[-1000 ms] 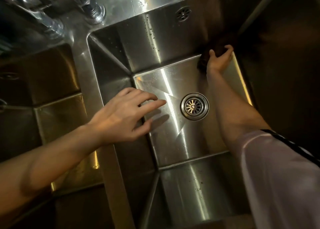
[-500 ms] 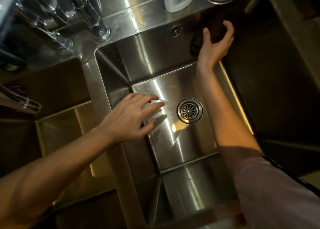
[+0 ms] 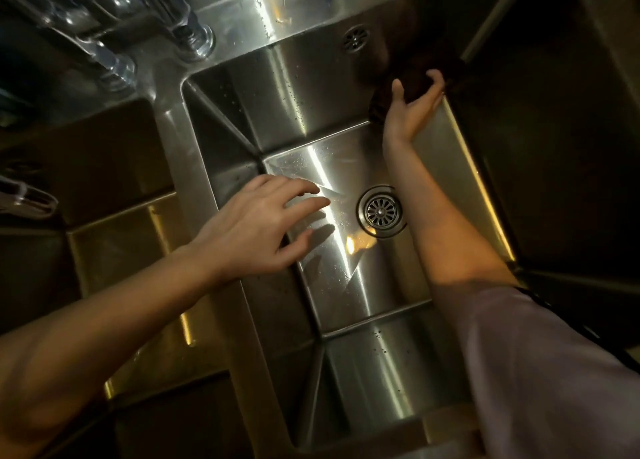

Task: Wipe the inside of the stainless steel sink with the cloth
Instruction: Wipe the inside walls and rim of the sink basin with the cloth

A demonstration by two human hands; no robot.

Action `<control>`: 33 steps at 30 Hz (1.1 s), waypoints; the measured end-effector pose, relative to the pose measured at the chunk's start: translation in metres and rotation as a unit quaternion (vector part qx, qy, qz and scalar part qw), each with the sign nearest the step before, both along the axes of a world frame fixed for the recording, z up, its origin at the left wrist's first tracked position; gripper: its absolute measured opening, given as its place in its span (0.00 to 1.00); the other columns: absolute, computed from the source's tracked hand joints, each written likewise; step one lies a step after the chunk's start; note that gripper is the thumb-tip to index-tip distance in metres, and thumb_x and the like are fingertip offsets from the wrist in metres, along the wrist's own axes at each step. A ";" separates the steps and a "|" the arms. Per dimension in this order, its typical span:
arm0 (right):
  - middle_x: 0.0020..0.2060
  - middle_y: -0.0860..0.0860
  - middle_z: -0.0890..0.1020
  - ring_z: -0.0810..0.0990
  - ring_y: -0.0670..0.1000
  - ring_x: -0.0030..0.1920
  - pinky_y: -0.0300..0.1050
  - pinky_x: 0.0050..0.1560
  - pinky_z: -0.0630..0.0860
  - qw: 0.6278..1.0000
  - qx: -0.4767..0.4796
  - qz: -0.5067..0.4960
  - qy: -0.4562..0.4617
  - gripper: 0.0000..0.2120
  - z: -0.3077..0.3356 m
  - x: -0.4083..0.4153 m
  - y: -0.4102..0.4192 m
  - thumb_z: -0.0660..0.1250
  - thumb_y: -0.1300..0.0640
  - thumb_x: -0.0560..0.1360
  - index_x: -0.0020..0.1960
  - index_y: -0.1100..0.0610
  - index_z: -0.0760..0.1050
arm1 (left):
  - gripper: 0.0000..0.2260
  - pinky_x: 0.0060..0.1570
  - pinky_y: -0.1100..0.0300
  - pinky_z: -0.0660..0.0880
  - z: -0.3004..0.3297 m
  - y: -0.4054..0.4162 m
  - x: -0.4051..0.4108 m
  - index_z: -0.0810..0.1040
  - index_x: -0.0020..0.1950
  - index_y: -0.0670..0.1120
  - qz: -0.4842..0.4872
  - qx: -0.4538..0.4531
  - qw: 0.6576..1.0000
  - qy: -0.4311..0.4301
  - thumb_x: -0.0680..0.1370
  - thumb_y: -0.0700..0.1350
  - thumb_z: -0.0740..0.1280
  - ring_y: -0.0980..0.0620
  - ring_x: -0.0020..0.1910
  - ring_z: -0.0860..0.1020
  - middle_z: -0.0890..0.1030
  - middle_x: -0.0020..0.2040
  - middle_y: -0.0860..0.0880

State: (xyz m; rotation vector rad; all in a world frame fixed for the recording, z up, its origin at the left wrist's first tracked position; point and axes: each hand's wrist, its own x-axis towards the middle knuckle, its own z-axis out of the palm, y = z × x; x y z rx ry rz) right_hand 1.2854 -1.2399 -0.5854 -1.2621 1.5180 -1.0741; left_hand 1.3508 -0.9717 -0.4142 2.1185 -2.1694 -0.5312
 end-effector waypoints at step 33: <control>0.60 0.55 0.68 0.70 0.51 0.59 0.24 0.53 0.69 0.983 -0.027 0.063 -0.172 0.24 0.072 0.024 0.046 0.73 0.67 0.70 0.62 0.63 0.67 | 0.23 0.63 0.53 0.65 0.000 0.001 -0.002 0.73 0.69 0.49 -0.005 0.017 1.000 -0.003 0.77 0.55 0.57 0.49 0.62 0.73 0.77 0.63 0.45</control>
